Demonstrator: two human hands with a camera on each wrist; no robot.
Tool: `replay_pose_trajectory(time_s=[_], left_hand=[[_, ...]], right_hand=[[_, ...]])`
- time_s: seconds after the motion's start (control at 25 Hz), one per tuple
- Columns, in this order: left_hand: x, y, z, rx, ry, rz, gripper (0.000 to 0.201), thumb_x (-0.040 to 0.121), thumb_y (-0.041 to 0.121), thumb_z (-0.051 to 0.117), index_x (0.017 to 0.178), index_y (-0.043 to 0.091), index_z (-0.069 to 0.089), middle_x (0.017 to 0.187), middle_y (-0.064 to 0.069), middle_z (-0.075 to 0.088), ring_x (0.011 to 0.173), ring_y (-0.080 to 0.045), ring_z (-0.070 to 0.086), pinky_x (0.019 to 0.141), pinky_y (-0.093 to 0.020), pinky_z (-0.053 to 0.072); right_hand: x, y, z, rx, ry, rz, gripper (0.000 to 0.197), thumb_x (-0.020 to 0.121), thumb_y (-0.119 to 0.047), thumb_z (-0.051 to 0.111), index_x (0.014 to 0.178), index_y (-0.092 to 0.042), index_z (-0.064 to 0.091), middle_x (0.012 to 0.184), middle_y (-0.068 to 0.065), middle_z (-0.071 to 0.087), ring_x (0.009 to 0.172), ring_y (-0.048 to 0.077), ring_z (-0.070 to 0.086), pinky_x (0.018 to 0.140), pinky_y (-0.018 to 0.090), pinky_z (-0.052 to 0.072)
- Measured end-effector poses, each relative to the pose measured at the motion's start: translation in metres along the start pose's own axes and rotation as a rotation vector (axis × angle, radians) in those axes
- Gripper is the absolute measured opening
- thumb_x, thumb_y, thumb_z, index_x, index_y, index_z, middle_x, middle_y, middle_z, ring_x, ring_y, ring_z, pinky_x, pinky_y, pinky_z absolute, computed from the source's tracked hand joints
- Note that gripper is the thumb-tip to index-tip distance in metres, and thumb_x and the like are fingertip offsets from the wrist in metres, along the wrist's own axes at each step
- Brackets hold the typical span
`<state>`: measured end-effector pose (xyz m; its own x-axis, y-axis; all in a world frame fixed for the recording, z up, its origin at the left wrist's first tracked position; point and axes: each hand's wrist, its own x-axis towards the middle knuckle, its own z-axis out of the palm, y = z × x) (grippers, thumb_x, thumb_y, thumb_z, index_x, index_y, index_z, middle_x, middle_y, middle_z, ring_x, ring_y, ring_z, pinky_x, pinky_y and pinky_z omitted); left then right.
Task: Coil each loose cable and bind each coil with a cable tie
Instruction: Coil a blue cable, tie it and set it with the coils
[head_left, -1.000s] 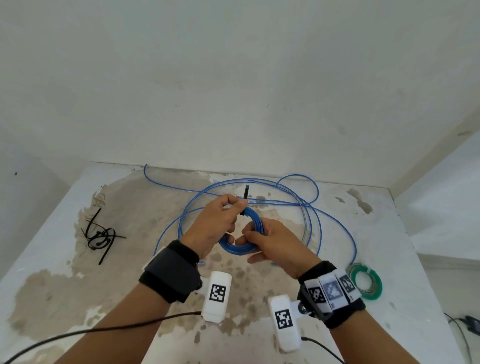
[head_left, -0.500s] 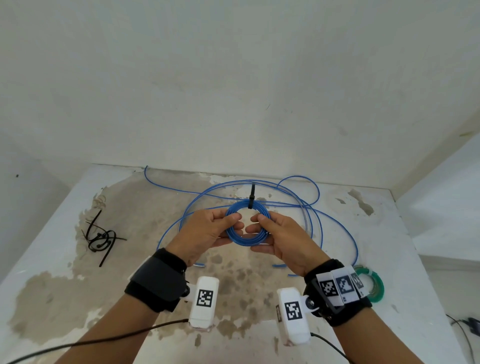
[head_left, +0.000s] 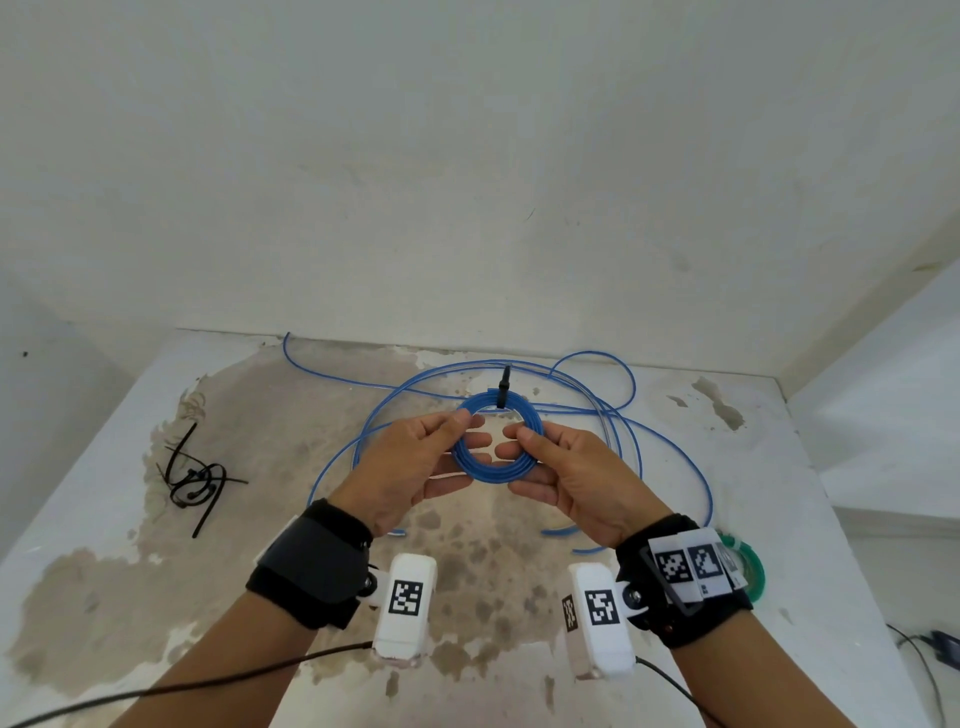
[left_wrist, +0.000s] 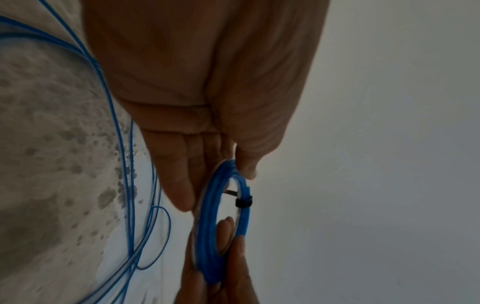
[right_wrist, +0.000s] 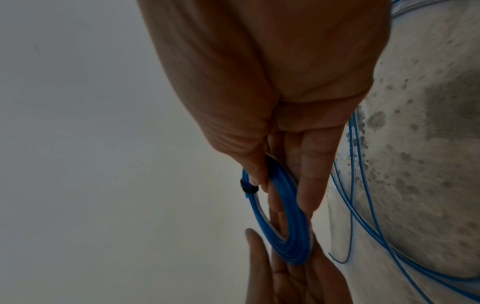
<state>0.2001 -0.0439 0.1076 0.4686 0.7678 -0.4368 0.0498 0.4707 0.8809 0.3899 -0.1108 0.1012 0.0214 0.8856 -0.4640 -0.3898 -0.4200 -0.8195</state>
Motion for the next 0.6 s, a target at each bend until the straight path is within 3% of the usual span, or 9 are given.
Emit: replay_pose_trajectory(time_s=[0.12, 0.24, 0.36, 0.52, 0.6], left_hand=[[0.0, -0.001, 0.0, -0.05, -0.045, -0.044, 0.035, 0.09, 0.038, 0.064, 0.117, 0.016, 0.07, 0.11, -0.004, 0.076, 0.094, -0.014, 0.074, 0.073, -0.022, 0.06], [-0.001, -0.004, 0.001, -0.087, -0.021, -0.028, 0.026, 0.094, 0.028, 0.063, 0.115, 0.014, 0.07, 0.106, -0.004, 0.077, 0.09, -0.011, 0.075, 0.068, -0.019, 0.059], [-0.001, -0.007, 0.001, -0.063, -0.011, -0.037, 0.022, 0.096, 0.028, 0.062, 0.113, 0.015, 0.069, 0.107, -0.004, 0.077, 0.091, -0.011, 0.074, 0.07, -0.02, 0.058], [-0.006, 0.0, -0.002, 0.067, -0.05, -0.043, 0.034, 0.095, 0.046, 0.059, 0.117, 0.023, 0.069, 0.113, 0.003, 0.075, 0.101, -0.018, 0.073, 0.086, -0.034, 0.059], [-0.005, 0.008, 0.001, 0.091, -0.013, -0.014, 0.04, 0.092, 0.057, 0.058, 0.116, 0.027, 0.07, 0.109, 0.006, 0.076, 0.098, -0.019, 0.074, 0.087, -0.037, 0.058]], right_hand=[[-0.001, -0.001, -0.002, 0.004, -0.008, 0.002, 0.026, 0.103, -0.022, 0.055, 0.121, -0.007, 0.065, 0.098, 0.006, 0.077, 0.085, 0.015, 0.076, 0.069, 0.026, 0.062], [0.0, 0.0, -0.003, -0.034, -0.002, 0.002, 0.029, 0.101, -0.024, 0.059, 0.125, -0.009, 0.063, 0.106, 0.006, 0.076, 0.095, 0.018, 0.075, 0.069, 0.027, 0.062], [0.0, 0.001, -0.004, -0.084, 0.015, -0.011, 0.025, 0.102, -0.018, 0.059, 0.124, -0.007, 0.064, 0.106, 0.007, 0.077, 0.092, 0.017, 0.074, 0.069, 0.026, 0.061], [-0.005, 0.004, -0.006, -0.13, -0.017, -0.009, 0.021, 0.102, -0.017, 0.059, 0.119, -0.009, 0.065, 0.104, 0.008, 0.077, 0.092, 0.017, 0.075, 0.069, 0.025, 0.061], [-0.008, 0.007, -0.003, -0.196, -0.058, 0.009, 0.021, 0.102, -0.018, 0.059, 0.119, -0.009, 0.066, 0.105, 0.008, 0.077, 0.094, 0.017, 0.075, 0.071, 0.025, 0.061]])
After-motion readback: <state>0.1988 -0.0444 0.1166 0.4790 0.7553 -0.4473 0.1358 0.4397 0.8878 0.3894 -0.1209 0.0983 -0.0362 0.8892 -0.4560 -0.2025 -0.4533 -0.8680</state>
